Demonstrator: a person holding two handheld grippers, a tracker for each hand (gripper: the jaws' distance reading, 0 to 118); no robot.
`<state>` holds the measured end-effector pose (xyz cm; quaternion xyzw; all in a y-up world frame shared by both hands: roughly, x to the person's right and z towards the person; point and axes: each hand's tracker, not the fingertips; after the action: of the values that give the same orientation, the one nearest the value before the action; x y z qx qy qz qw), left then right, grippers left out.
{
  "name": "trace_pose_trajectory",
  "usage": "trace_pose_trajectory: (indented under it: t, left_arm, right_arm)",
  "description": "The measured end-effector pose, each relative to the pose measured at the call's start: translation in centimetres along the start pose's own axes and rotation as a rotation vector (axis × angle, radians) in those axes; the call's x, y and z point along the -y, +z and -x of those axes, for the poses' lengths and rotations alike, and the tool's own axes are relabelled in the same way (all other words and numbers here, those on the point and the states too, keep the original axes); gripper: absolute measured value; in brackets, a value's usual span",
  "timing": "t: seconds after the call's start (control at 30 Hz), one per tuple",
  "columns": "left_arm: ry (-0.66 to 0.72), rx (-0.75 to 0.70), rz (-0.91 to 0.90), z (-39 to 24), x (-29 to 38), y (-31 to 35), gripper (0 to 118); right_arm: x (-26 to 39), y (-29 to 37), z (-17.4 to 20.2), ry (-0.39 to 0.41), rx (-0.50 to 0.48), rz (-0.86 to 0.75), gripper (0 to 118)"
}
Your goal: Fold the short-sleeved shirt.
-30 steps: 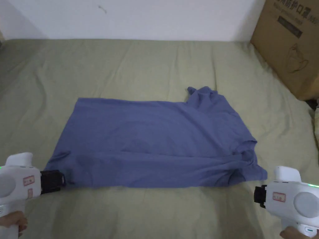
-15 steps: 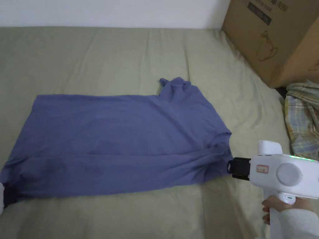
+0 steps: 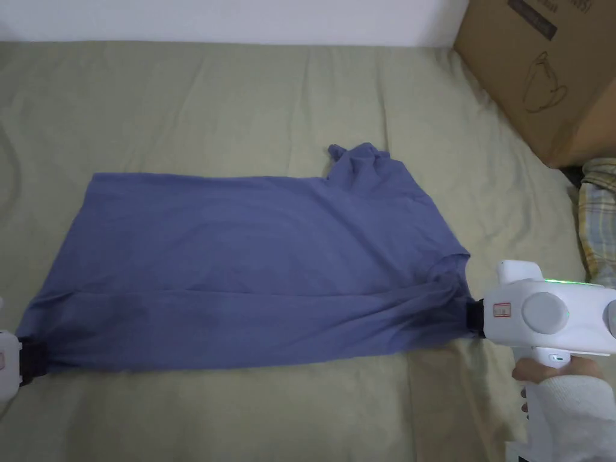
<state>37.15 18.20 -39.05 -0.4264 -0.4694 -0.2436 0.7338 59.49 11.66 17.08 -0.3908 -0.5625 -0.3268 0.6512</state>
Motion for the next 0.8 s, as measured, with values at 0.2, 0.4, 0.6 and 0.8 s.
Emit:
trace_pose_trajectory:
  t: [0.2,0.4,0.6,0.8]
  left_arm:
    - [-0.022,0.013,-0.027,0.2,-0.3,2.6,9]
    - [-0.072,0.0,-0.041,-0.1,0.7,5.4,9]
    - [-0.086,-0.002,-0.019,0.4,3.5,6.6,9]
    - [-0.114,-0.028,0.077,-0.3,7.0,4.3,9]
  right_arm:
    - [0.0,3.3,-1.0,-0.035,-0.024,-0.055,7]
    - [1.2,5.4,-1.9,-0.027,-0.014,-0.081,7]
    - [4.6,6.1,-3.1,-0.042,-0.005,-0.047,7]
    - [7.6,3.2,-4.6,-0.077,0.009,0.034,7]
